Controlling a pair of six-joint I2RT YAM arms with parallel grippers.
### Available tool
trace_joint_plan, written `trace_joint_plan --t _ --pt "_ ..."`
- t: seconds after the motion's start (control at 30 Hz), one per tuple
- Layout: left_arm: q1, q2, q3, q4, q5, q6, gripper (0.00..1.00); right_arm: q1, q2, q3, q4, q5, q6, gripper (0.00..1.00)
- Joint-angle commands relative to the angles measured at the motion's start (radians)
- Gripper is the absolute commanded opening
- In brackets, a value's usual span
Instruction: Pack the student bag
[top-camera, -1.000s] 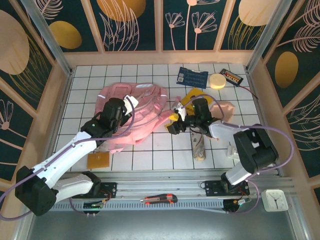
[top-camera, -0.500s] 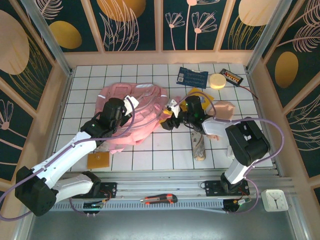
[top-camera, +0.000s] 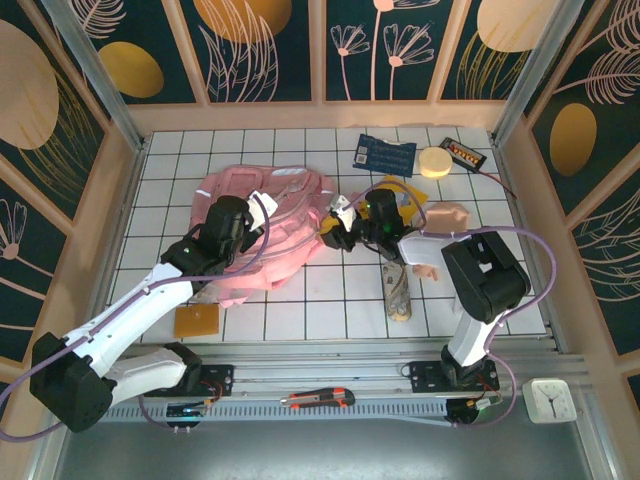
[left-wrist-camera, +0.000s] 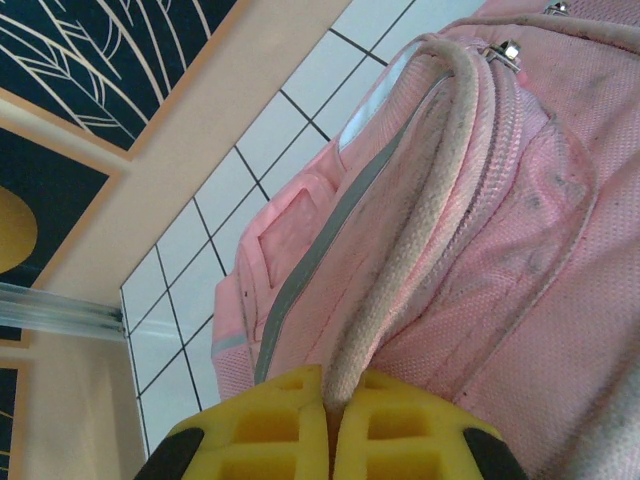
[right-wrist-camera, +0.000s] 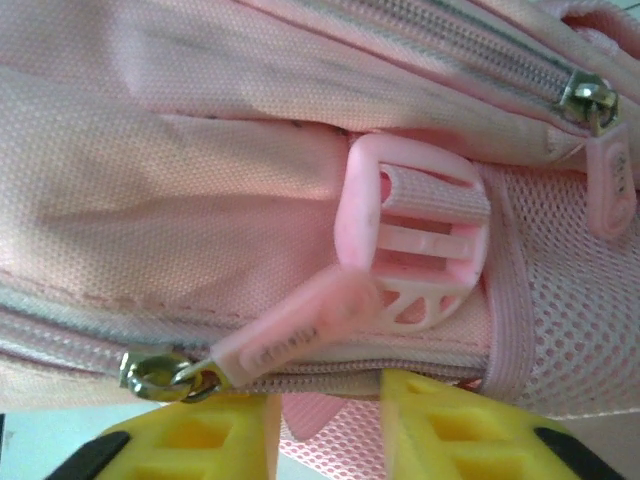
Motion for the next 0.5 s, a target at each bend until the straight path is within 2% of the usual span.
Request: trace_joint_plan --t 0.0,0.17,0.27,0.3,0.37,0.47 --pt "0.003 -0.032 0.026 0.090 -0.014 0.002 0.00 0.009 0.000 0.025 0.017 -0.002 -0.020 0.16" --pt "0.004 -0.031 0.023 0.094 -0.026 0.002 0.00 0.010 -0.040 0.003 -0.017 -0.001 -0.044 0.00" --pt "0.003 -0.032 0.018 0.098 -0.028 0.000 0.00 0.009 -0.064 -0.010 -0.030 -0.023 -0.048 0.00" --pt "0.004 -0.034 0.018 0.100 -0.028 0.000 0.00 0.007 -0.070 -0.014 -0.025 -0.037 -0.042 0.07" --pt "0.003 -0.035 0.017 0.099 -0.032 0.001 0.00 -0.006 -0.070 -0.027 0.021 -0.073 0.005 0.35" --pt "0.003 -0.040 0.019 0.092 -0.031 0.007 0.00 -0.056 -0.046 -0.050 0.170 -0.180 0.174 0.48"
